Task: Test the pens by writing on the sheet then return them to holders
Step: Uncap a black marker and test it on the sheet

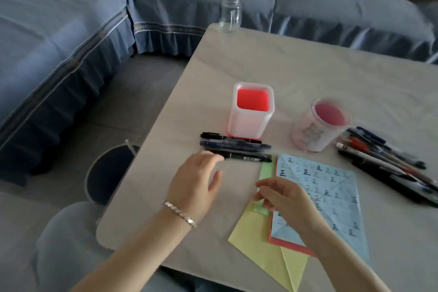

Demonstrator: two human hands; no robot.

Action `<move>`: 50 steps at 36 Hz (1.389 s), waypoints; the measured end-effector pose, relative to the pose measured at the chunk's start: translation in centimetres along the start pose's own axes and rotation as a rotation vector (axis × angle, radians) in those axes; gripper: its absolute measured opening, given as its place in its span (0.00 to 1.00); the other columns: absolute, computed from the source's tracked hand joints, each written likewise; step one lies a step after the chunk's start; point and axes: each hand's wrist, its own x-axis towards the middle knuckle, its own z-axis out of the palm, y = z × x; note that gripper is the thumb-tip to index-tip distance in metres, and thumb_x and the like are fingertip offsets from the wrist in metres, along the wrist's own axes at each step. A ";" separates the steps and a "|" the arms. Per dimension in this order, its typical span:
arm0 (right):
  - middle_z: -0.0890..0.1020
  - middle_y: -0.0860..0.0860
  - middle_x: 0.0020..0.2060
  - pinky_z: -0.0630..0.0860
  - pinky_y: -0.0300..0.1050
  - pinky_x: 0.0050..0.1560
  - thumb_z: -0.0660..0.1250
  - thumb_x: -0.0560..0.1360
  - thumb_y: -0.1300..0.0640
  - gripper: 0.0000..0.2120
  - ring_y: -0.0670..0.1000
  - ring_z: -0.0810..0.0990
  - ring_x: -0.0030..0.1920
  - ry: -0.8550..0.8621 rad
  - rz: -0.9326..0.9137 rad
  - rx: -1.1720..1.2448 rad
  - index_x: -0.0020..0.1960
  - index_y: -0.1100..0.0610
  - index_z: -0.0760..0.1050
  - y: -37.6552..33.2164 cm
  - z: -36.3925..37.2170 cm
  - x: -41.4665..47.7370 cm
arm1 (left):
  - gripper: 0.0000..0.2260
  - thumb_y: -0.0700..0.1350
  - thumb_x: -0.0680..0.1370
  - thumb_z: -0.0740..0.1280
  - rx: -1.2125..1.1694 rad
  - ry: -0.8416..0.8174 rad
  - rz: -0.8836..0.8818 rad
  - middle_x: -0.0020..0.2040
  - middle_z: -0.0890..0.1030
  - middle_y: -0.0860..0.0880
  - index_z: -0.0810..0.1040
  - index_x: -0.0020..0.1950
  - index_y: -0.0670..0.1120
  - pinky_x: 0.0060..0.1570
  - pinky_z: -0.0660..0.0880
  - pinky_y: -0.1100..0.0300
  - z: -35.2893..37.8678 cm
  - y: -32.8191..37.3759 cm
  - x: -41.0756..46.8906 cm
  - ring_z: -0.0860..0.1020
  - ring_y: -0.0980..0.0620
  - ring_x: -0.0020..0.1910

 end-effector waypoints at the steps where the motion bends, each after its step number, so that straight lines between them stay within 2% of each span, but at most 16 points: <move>1: 0.83 0.47 0.32 0.75 0.38 0.41 0.63 0.76 0.64 0.06 0.46 0.76 0.32 0.013 0.000 -0.017 0.46 0.56 0.78 0.3 -0.7 -0.1 | 0.13 0.46 0.73 0.59 -0.025 -0.039 0.044 0.47 0.80 0.46 0.78 0.51 0.42 0.47 0.72 0.60 1.2 1.3 -0.2 0.75 0.51 0.47; 3: 0.83 0.46 0.30 0.75 0.41 0.42 0.63 0.75 0.64 0.07 0.44 0.77 0.31 0.044 -0.004 -0.040 0.45 0.55 0.78 1.0 -2.2 -0.3 | 0.13 0.47 0.73 0.59 -0.044 -0.120 0.111 0.47 0.80 0.48 0.78 0.51 0.43 0.45 0.75 0.59 3.2 3.5 -0.7 0.77 0.51 0.46; 5: 0.83 0.46 0.31 0.75 0.45 0.43 0.63 0.75 0.63 0.07 0.42 0.77 0.30 0.089 -0.009 -0.068 0.44 0.54 0.78 1.5 -3.8 -0.6 | 0.15 0.50 0.72 0.58 -0.018 -0.193 0.161 0.47 0.80 0.51 0.79 0.50 0.45 0.46 0.77 0.62 4.6 5.3 -1.0 0.79 0.53 0.46; 8: 0.83 0.46 0.32 0.75 0.41 0.42 0.63 0.75 0.63 0.07 0.41 0.77 0.30 0.177 -0.011 -0.088 0.44 0.53 0.78 2.4 -6.3 -1.2 | 0.18 0.56 0.72 0.57 0.048 -0.276 0.223 0.52 0.80 0.51 0.76 0.53 0.47 0.52 0.75 0.61 6.5 6.7 -1.3 0.79 0.53 0.51; 11: 0.83 0.47 0.32 0.74 0.35 0.37 0.63 0.75 0.64 0.07 0.43 0.77 0.31 0.254 -0.018 -0.081 0.44 0.54 0.78 3.1 -8.7 -1.5 | 0.24 0.60 0.71 0.56 0.145 -0.328 0.264 0.60 0.77 0.48 0.73 0.59 0.46 0.58 0.72 0.54 8.1 6.7 -1.6 0.76 0.49 0.60; 13: 0.82 0.47 0.33 0.73 0.34 0.34 0.63 0.75 0.64 0.07 0.46 0.77 0.33 0.295 -0.024 -0.111 0.44 0.55 0.78 3.4 -10.1 -1.6 | 0.28 0.63 0.71 0.56 0.212 -0.353 0.284 0.62 0.76 0.46 0.74 0.60 0.45 0.62 0.68 0.51 8.8 6.5 -1.6 0.74 0.48 0.62; 16: 0.83 0.47 0.36 0.74 0.42 0.41 0.64 0.74 0.62 0.08 0.50 0.79 0.37 0.417 -0.066 -0.267 0.42 0.50 0.78 3.9 -12.5 -1.3 | 0.29 0.65 0.69 0.56 0.227 -0.375 0.300 0.63 0.75 0.46 0.74 0.60 0.46 0.67 0.62 0.53 9.3 5.9 -1.7 0.73 0.47 0.64; 18: 0.82 0.47 0.38 0.72 0.38 0.39 0.65 0.73 0.61 0.07 0.47 0.78 0.38 0.519 -0.103 -0.399 0.43 0.50 0.78 4.3 -14.0 -1.2 | 0.29 0.65 0.68 0.57 0.213 -0.382 0.293 0.64 0.75 0.46 0.71 0.61 0.47 0.65 0.58 0.53 9.5 5.8 -1.7 0.73 0.46 0.65; 20: 0.82 0.49 0.43 0.68 0.38 0.41 0.64 0.73 0.62 0.07 0.48 0.76 0.41 0.592 -0.153 -0.517 0.46 0.52 0.79 4.6 -15.5 -1.0 | 0.29 0.65 0.68 0.58 0.182 -0.373 0.284 0.65 0.74 0.46 0.69 0.62 0.48 0.67 0.55 0.55 9.6 5.7 -1.7 0.72 0.47 0.65; 24: 0.78 0.53 0.57 0.66 0.45 0.59 0.62 0.74 0.64 0.13 0.54 0.72 0.60 0.672 -0.185 -0.755 0.56 0.58 0.77 5.0 -17.6 0.0 | 0.30 0.65 0.68 0.58 0.145 -0.360 0.281 0.66 0.74 0.47 0.68 0.63 0.48 0.67 0.55 0.55 9.7 5.6 -1.8 0.70 0.49 0.66; 26: 0.76 0.54 0.61 0.62 0.50 0.64 0.61 0.75 0.64 0.14 0.55 0.68 0.65 0.682 -0.163 -0.861 0.59 0.58 0.76 5.2 -18.2 0.6 | 0.30 0.66 0.68 0.57 0.149 -0.372 0.275 0.66 0.74 0.47 0.67 0.63 0.49 0.66 0.57 0.54 9.7 5.6 -1.8 0.71 0.49 0.66; 30: 0.74 0.56 0.63 0.61 0.52 0.64 0.61 0.75 0.63 0.17 0.57 0.68 0.65 0.625 -0.030 -1.006 0.63 0.58 0.72 5.8 -18.7 1.7 | 0.30 0.65 0.68 0.58 0.121 -0.365 0.270 0.65 0.75 0.47 0.68 0.62 0.48 0.66 0.58 0.54 9.7 5.6 -1.8 0.72 0.48 0.65; 38: 0.75 0.55 0.59 0.69 0.50 0.53 0.63 0.74 0.62 0.14 0.58 0.71 0.61 0.592 0.019 -1.015 0.60 0.57 0.73 6.1 -18.7 1.8 | 0.30 0.66 0.68 0.59 0.121 -0.372 0.267 0.66 0.74 0.47 0.71 0.62 0.48 0.66 0.57 0.54 9.7 5.5 -1.8 0.66 0.51 0.66; 45: 0.74 0.54 0.52 0.67 0.47 0.46 0.64 0.75 0.53 0.12 0.57 0.71 0.57 0.529 0.029 -1.063 0.56 0.56 0.76 6.1 -19.8 1.7 | 0.30 0.66 0.68 0.59 0.114 -0.406 0.246 0.66 0.73 0.47 0.69 0.63 0.48 0.67 0.56 0.55 9.7 5.6 -1.7 0.66 0.50 0.66; 50: 0.74 0.54 0.54 0.65 0.50 0.58 0.60 0.78 0.51 0.12 0.57 0.69 0.60 0.483 0.002 -1.165 0.57 0.56 0.74 6.2 -19.4 1.1 | 0.30 0.65 0.68 0.59 0.099 -0.400 0.240 0.67 0.73 0.47 0.69 0.63 0.48 0.68 0.54 0.56 9.6 5.6 -1.7 0.64 0.52 0.67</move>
